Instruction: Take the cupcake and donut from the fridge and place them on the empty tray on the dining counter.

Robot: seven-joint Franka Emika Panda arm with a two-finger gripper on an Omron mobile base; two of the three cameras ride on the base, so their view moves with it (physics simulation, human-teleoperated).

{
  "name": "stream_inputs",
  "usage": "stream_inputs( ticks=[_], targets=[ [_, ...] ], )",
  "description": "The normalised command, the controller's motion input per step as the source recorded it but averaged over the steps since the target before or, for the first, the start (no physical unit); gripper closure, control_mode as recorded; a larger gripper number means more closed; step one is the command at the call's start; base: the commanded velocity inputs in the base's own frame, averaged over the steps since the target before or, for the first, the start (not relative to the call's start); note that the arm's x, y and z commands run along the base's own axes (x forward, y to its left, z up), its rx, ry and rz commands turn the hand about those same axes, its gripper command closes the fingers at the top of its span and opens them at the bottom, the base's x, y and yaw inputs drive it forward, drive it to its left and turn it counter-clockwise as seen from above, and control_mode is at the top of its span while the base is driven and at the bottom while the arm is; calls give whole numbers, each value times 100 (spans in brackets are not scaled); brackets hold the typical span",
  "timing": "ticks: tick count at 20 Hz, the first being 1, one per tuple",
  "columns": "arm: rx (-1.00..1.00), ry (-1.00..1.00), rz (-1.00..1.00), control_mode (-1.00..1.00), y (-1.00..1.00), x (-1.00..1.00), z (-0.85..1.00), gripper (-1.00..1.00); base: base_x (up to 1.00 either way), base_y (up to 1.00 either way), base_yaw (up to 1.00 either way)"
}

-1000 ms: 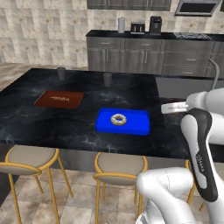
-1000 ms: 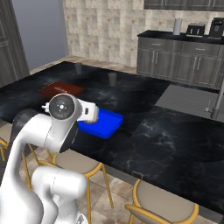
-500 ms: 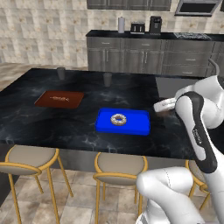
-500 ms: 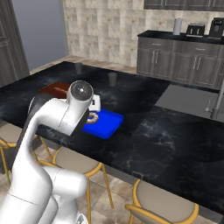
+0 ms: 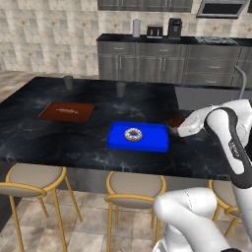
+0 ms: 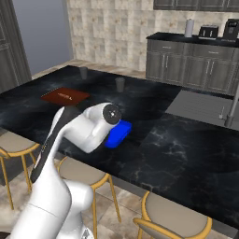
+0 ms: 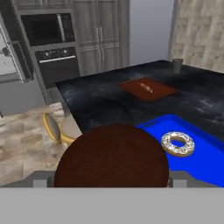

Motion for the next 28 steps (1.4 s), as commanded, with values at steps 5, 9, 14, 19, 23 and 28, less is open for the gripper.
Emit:
stream_inputs(
  ticks=[5,9,14,19,23,28],
  targets=[
    [0,-4,38,-100,0,35,-3,100,0,0,0],
    [0,-18,26,-100,-1,16,-25,100,0,0,0],
    [-1,0,-2,-100,3,31,-4,100,0,0,0],
    [0,0,-16,-100,-1,33,-13,100,0,0,0],
    [0,7,-17,-100,-8,7,-36,100,0,0,0],
    [0,7,-12,-100,-3,26,-42,100,0,0,0]
  ],
)
